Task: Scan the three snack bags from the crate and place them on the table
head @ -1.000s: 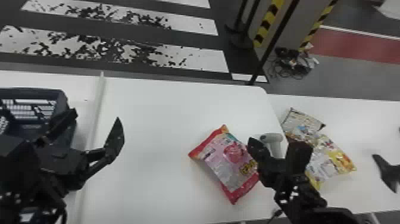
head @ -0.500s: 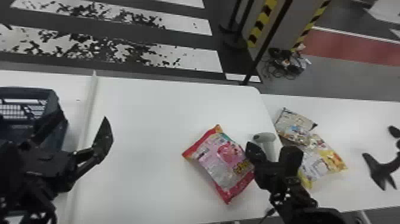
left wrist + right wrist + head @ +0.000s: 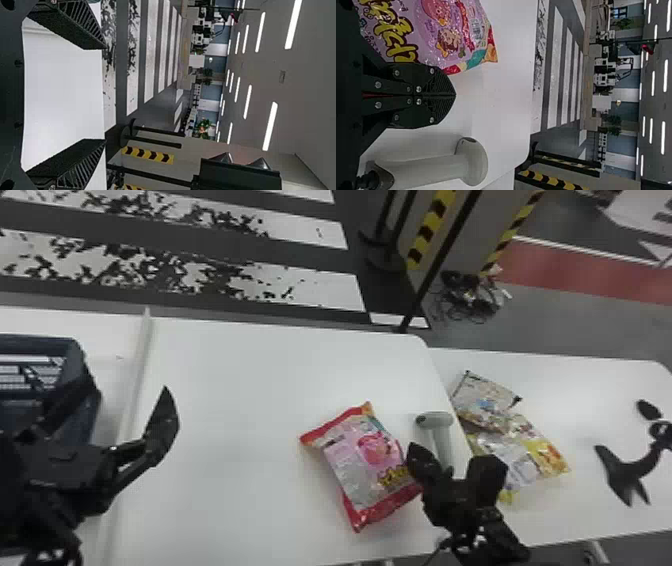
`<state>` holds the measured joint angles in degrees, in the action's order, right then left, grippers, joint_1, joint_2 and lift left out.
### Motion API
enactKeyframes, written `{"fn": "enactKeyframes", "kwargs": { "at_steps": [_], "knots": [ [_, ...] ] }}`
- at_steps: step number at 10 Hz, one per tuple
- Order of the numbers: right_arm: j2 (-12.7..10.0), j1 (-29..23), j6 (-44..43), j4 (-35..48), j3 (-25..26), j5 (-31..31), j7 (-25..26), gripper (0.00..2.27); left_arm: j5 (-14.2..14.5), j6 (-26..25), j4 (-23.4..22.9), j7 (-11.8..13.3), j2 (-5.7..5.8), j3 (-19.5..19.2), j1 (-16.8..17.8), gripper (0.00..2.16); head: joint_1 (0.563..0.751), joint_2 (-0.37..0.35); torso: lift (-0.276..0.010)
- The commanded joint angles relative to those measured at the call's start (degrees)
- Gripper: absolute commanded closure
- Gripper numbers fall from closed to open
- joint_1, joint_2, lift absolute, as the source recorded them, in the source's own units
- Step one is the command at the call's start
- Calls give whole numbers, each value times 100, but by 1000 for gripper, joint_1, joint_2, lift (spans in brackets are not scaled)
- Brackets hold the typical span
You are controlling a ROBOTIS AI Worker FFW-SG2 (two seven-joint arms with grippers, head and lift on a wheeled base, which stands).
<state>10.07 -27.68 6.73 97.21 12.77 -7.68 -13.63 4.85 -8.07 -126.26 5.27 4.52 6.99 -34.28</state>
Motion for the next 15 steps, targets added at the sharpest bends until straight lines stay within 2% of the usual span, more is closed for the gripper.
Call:
{"fn": "enactKeyframes", "kwargs": {
  "at_steps": [1, 5, 8, 11, 13, 15],
  "knots": [
    [-14, -282, -167, 158, -29, -216, -17, 2240, 7, 55, 40, -9, -4, 13, 9, 33, 695, -295, -62],
    [-154, -651, -185, 492, -214, -532, -52, 2240, 16, 178, 92, -9, 5, 13, 27, 33, 695, -266, -62],
    [-216, -765, -326, 597, -135, -691, -61, 2240, 60, 283, 119, 0, 5, -13, 36, 33, 695, -247, -62],
    [-207, -757, 96, 1476, -3, -822, -78, 2240, 60, 266, 110, 0, 5, 13, 62, 33, 695, -258, -62],
    [-216, -757, 378, 1924, -363, -840, -87, 2240, 42, 266, 84, 0, 14, 13, 62, 33, 695, -240, -62],
    [-295, -686, 395, 1845, -750, -822, -78, 2240, 7, 266, 48, -9, 5, 13, 9, 33, 695, -169, -62]
  ]
}}
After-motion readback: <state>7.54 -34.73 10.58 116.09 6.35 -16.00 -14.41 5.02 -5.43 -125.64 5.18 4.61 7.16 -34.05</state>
